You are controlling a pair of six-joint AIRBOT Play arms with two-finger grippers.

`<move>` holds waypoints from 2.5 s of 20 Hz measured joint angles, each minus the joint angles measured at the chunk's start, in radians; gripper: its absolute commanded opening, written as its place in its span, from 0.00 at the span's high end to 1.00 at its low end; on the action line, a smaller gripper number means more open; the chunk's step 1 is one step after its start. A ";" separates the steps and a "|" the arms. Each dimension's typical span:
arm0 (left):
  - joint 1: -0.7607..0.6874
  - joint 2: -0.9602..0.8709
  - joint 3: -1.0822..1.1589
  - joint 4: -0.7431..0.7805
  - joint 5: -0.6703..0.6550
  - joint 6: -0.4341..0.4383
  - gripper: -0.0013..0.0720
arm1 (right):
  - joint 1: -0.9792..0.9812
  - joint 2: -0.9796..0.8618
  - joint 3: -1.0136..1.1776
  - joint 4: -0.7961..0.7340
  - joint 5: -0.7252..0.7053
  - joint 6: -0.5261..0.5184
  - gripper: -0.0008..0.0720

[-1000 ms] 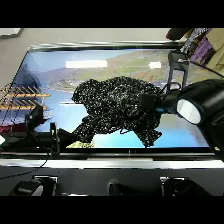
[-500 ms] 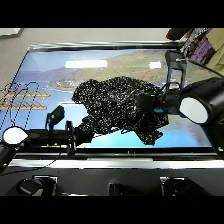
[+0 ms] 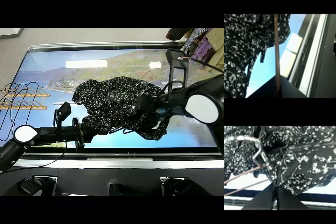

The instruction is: Fold the clothes and pants, and hang the long-sleeved shirts on hangers.

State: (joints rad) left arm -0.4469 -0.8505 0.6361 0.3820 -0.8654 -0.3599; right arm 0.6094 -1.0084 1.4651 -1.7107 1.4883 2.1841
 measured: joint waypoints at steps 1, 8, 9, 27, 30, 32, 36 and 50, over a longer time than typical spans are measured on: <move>-0.002 -0.001 0.000 -0.016 0.005 0.006 0.96 | 0.000 -0.001 0.001 0.000 -0.010 -0.002 0.96; -0.031 -0.003 0.001 -0.058 0.011 0.021 0.96 | 0.000 -0.048 0.002 -0.003 -0.085 -0.002 0.95; -0.036 -0.003 0.001 -0.059 0.013 0.021 0.96 | 0.000 -0.052 0.002 0.000 -0.095 -0.002 0.89; -0.048 -0.003 0.001 -0.062 0.029 0.024 0.96 | -0.640 0.066 0.008 0.250 0.094 -0.372 0.16; -0.048 -0.003 0.001 -0.062 0.029 0.023 0.96 | -0.721 0.025 0.008 0.442 0.140 -0.838 0.16; -0.048 -0.003 0.001 -0.062 0.029 0.023 0.96 | -0.706 -0.004 0.008 0.505 0.148 -1.134 0.16; -0.048 -0.003 0.001 -0.062 0.029 0.021 0.96 | -0.624 -0.079 0.006 0.564 0.111 -1.463 0.16; -0.048 -0.003 0.001 -0.060 0.030 0.010 0.95 | -0.507 -0.252 0.006 0.647 0.080 -1.693 0.96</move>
State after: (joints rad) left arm -0.4950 -0.8536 0.6369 0.3225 -0.8356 -0.3504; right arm 0.1028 -1.2602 1.4708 -1.0641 1.5681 0.4908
